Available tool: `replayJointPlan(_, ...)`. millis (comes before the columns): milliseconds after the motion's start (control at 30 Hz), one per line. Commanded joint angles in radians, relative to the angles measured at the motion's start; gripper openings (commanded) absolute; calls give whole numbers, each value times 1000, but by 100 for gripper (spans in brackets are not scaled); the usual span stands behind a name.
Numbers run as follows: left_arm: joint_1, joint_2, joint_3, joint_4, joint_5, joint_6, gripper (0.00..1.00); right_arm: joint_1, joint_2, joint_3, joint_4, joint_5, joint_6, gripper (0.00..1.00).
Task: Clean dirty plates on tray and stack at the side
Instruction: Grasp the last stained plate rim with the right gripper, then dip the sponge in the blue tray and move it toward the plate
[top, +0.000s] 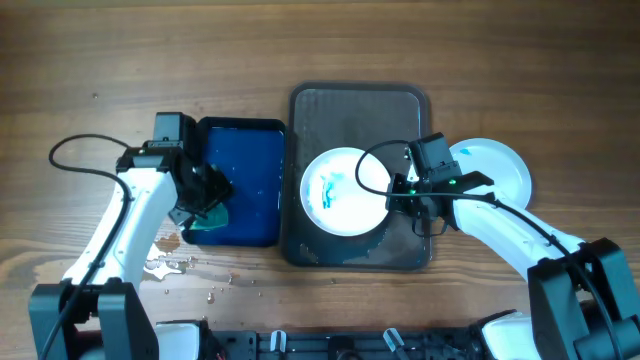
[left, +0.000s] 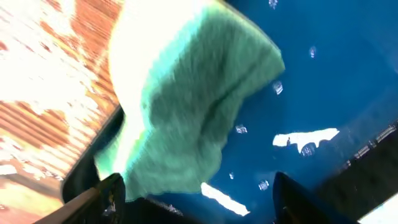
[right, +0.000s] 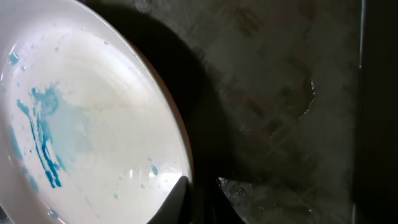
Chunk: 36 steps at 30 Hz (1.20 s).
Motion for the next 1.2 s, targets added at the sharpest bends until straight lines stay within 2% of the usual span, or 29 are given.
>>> replayJointPlan(0, -35, 68, 9, 42, -111, -2, 56, 2, -2, -2, 3, 30, -21, 10)
replayJointPlan(33, -39, 90, 6, 61, -121, -3, 42, 2, -2, -2, 4, 29, -21, 10)
replayJointPlan(67, -40, 123, 5, 77, -130, -6, 35, 2, -2, -2, 4, 29, -20, 10)
replayJointPlan(133, -41, 178, 5, 105, -118, -6, 4, 2, -2, -2, 4, 29, -21, 10)
replayJointPlan(233, -40, 213, 6, 109, -35, 8, 4, 2, -2, -2, 4, 29, -18, 10)
replayJointPlan(400, -51, 147, 62, 42, 134, 62, 4, 2, -2, -2, 4, 29, -18, 10)
replayJointPlan(500, -87, 98, 92, 29, 119, 81, 4, 2, -2, -2, 5, 29, -18, 10)
replayJointPlan(700, -171, 109, 84, 66, -18, 80, 4, 2, -2, -2, 11, 29, -18, 10)
replayJointPlan(833, -211, 127, 76, 86, -20, 58, 4, 2, -2, -2, 11, 29, -18, 10)
replayJointPlan(1000, -291, 112, 272, -69, -77, 63, 4, 2, -2, -2, 17, 29, -18, 10)
replayJointPlan(1067, -334, 112, 296, -46, -10, 42, 4, 2, -2, -2, 19, 29, -18, 10)
replayJointPlan(1167, -430, 156, 285, 99, 236, -37, 4, 2, -2, -2, 19, 29, -18, 10)
